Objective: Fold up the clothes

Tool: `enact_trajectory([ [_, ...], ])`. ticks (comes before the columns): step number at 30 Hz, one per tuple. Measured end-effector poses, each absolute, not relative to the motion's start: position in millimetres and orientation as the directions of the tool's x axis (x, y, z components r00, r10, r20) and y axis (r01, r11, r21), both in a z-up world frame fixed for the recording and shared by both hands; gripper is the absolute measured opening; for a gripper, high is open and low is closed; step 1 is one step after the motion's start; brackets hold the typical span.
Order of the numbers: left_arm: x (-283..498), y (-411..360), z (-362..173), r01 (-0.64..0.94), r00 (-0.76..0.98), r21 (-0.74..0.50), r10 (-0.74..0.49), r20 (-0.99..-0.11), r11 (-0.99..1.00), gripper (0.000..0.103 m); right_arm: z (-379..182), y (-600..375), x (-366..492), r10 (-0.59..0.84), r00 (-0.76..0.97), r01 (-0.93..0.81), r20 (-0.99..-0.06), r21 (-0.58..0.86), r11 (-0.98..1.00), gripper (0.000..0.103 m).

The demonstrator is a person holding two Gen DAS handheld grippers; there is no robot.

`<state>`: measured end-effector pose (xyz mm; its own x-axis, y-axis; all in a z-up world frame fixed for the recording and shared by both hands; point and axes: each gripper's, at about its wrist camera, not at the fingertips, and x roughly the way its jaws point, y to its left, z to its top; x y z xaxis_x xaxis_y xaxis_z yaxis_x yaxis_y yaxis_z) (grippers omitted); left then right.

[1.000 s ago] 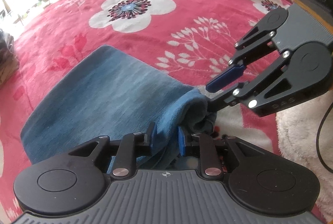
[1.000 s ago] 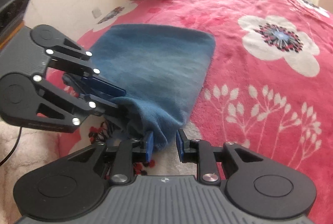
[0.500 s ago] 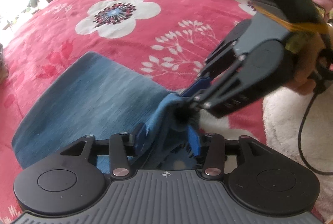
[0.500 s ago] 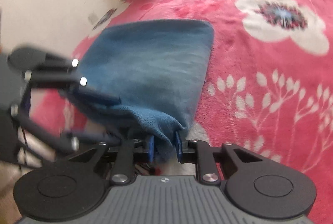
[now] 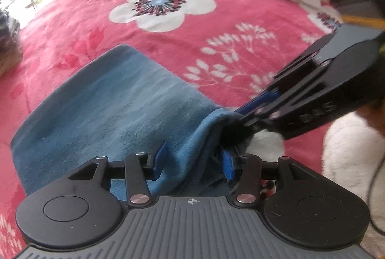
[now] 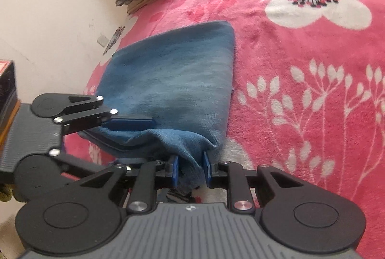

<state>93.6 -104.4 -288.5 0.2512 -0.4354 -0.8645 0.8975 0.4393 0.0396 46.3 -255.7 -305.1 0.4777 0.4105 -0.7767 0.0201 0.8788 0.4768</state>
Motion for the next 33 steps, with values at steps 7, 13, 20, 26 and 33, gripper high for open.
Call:
enact_trajectory([
  [7,74,-110,-295,0.896,0.37,0.213,-0.39,-0.843,0.389,0.047,-303,-252,33,0.344,0.471,0.016,-0.812,0.398,0.917,0.024],
  [13,72,-108,-296,0.876,0.418,0.265,-0.36,-0.834,0.402,0.051,-293,-241,31,0.312,0.49,-0.003,-0.814,0.356,0.934,0.002],
  [20,71,-109,-301,0.859,0.448,0.292,-0.343,-0.825,0.419,0.054,-291,-235,23,0.316,0.488,-0.014,-0.814,0.354,0.935,0.002],
  [26,76,-102,-300,0.857,0.443,0.275,-0.35,-0.825,0.435,0.054,-294,-255,15,0.358,0.483,0.056,-0.799,0.437,0.898,0.005],
  [33,81,-98,-299,0.866,0.42,0.245,-0.367,-0.83,0.436,0.054,-314,-234,32,0.321,0.445,-0.019,-0.836,0.349,0.937,0.036],
])
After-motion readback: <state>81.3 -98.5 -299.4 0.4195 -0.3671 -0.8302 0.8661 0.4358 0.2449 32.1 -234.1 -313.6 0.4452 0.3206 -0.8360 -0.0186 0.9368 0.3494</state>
